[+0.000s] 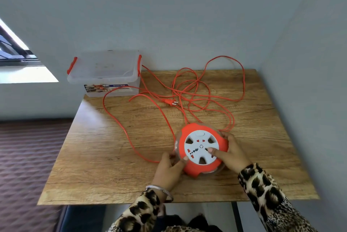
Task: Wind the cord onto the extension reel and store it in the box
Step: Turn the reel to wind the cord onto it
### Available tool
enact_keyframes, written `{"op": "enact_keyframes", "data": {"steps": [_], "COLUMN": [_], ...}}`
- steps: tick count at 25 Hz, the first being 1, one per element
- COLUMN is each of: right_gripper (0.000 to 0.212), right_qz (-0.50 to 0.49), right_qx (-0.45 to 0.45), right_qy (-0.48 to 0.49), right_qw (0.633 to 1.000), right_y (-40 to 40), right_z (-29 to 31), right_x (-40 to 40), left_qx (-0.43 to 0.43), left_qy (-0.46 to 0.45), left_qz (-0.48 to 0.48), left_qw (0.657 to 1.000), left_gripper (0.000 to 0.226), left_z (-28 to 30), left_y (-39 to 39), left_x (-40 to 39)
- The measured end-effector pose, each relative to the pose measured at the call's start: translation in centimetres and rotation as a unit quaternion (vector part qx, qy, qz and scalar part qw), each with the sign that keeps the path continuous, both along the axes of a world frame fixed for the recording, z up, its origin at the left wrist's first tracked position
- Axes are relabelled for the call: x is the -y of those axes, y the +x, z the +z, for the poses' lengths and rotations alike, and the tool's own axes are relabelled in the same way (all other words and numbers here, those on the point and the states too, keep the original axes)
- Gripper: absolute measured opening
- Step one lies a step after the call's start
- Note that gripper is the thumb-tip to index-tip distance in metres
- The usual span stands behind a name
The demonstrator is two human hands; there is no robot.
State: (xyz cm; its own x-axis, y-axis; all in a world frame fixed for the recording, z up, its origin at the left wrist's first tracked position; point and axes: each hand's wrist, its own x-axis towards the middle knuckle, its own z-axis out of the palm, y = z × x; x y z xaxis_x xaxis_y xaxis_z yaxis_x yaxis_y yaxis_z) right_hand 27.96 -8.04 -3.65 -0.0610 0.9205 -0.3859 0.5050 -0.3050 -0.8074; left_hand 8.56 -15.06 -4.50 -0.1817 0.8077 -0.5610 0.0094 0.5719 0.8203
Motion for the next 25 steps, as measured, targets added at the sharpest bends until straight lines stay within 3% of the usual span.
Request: {"op": "enact_keyframes", "data": {"steps": [4,6,8,10,12,15,19,22,25], "right_gripper": [0.078,0.074,0.064,0.057,0.06,0.07,0.067,0.066,0.065], "right_qz": [0.031,0.053,0.117,0.247,0.363,0.404,0.393,0.376,0.352], "right_qx": [0.032,0.11,0.21,0.257,0.314,0.402,0.434,0.401,0.381], "right_qy": [0.07,0.141,0.268,0.338,0.3,0.254,0.24,0.228,0.206], "right_qw": [0.997,0.982,0.933,0.871,0.825,0.781,0.774,0.804,0.83], "right_y": [-0.6,-1.1,-1.6,-2.2,-3.1,-4.4,-5.1,-4.9,-5.6], "right_z": [0.3,1.2,2.1,3.0,3.4,3.6,3.9,4.6,4.5], "right_x": [0.4,0.8,1.0,1.1,1.2,0.7,0.1,-0.9,-1.1], "left_qx": [0.178,0.184,0.145,0.131,0.133,0.14,0.129,0.114,0.039], "left_qy": [-0.008,0.029,0.066,0.081,0.087,0.095,0.113,0.137,0.146], "left_qz": [0.026,-0.013,-0.048,-0.059,-0.062,-0.065,-0.063,-0.069,-0.109], "left_qw": [0.984,0.982,0.986,0.986,0.985,0.983,0.983,0.982,0.983], "left_gripper": [0.031,0.033,0.035,0.04,0.044,0.032,0.031,0.035,0.035], "left_z": [-0.2,-0.1,-0.1,-0.1,-0.1,-0.4,-0.3,-0.1,-0.6], "left_y": [-2.4,-3.8,-4.7,-4.8,-4.7,-4.7,-4.3,-4.9,-6.2], "left_x": [-1.1,-1.9,-2.8,-3.4,-3.5,-4.0,-4.6,-5.2,-6.6]}}
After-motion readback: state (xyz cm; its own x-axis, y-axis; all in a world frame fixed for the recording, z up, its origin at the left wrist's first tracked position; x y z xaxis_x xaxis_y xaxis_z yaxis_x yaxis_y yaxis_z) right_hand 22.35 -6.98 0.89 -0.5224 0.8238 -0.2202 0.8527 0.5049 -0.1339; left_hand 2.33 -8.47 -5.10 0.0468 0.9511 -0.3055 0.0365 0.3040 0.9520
